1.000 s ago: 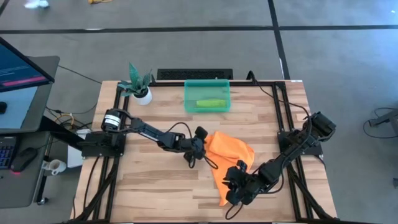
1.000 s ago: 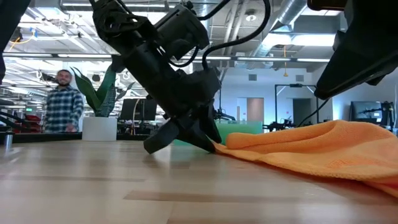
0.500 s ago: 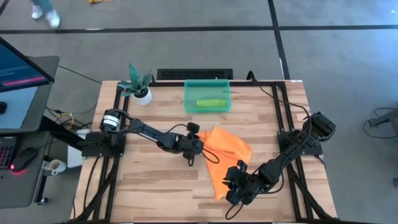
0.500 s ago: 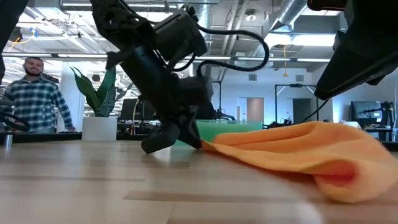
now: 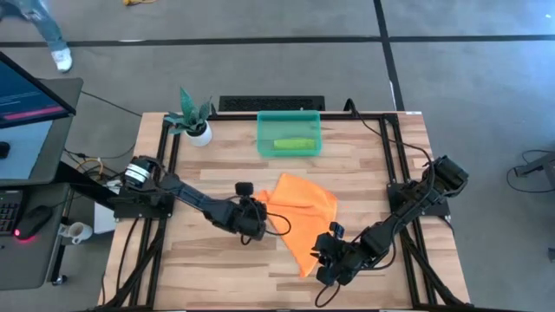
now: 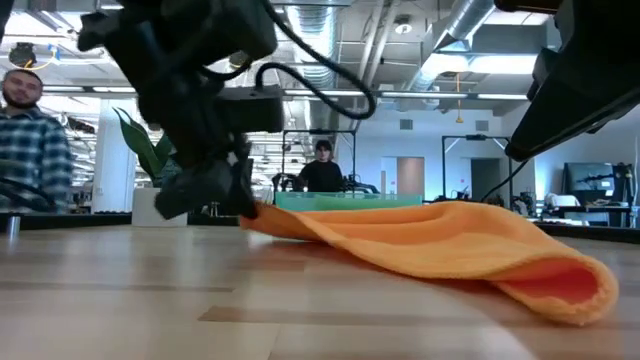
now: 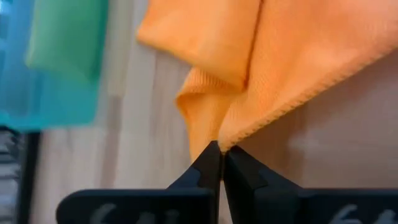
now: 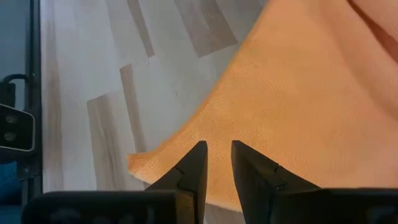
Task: Roll towel into tight, uniform cylinder
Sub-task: Roll the orange microfiber towel
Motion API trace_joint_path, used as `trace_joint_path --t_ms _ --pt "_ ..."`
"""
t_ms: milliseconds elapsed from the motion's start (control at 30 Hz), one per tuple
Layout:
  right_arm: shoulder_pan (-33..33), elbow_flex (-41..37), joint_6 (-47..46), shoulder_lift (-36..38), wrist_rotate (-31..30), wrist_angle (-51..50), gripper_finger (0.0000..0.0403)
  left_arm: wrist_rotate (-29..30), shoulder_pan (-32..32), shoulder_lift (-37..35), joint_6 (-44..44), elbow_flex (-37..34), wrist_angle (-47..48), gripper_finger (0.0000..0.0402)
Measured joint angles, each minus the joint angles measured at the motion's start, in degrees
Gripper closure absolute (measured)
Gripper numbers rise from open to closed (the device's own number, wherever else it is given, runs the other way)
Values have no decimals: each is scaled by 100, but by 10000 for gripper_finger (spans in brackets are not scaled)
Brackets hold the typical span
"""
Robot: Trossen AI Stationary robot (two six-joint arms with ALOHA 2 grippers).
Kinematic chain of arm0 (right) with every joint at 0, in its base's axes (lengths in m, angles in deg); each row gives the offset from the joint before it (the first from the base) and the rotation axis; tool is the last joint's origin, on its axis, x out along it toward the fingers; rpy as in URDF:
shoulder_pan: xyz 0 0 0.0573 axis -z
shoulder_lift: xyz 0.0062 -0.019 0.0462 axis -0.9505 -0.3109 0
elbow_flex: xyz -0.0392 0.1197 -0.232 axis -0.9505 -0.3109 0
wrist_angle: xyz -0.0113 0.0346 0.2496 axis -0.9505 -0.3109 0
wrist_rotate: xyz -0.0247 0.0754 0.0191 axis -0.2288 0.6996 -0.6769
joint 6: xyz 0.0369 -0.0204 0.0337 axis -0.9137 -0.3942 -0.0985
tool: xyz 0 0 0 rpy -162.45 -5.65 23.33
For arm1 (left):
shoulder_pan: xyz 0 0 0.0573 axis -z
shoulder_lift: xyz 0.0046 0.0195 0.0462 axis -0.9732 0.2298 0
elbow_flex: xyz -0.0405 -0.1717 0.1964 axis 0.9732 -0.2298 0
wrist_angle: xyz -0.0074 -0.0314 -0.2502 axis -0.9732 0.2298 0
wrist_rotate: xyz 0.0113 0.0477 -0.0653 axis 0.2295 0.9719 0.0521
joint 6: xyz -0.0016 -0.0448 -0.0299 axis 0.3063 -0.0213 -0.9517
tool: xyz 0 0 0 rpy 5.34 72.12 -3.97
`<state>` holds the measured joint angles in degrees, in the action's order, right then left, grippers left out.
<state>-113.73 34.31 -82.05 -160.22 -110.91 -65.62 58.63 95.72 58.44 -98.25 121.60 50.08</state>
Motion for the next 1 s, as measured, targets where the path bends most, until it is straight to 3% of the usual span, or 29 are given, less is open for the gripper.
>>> trace_joint_path --t_ms 267,700,1000 --pt "146 -2 187 0 0 204 283 -754 243 -78 -1077 2 912 401" --pt "584 -2 1641 0 48 979 179 -1392 671 -81 -2613 11 2015 401" --pt "702 -2 1996 0 72 1124 168 -1529 736 -92 -3489 15 2037 401"
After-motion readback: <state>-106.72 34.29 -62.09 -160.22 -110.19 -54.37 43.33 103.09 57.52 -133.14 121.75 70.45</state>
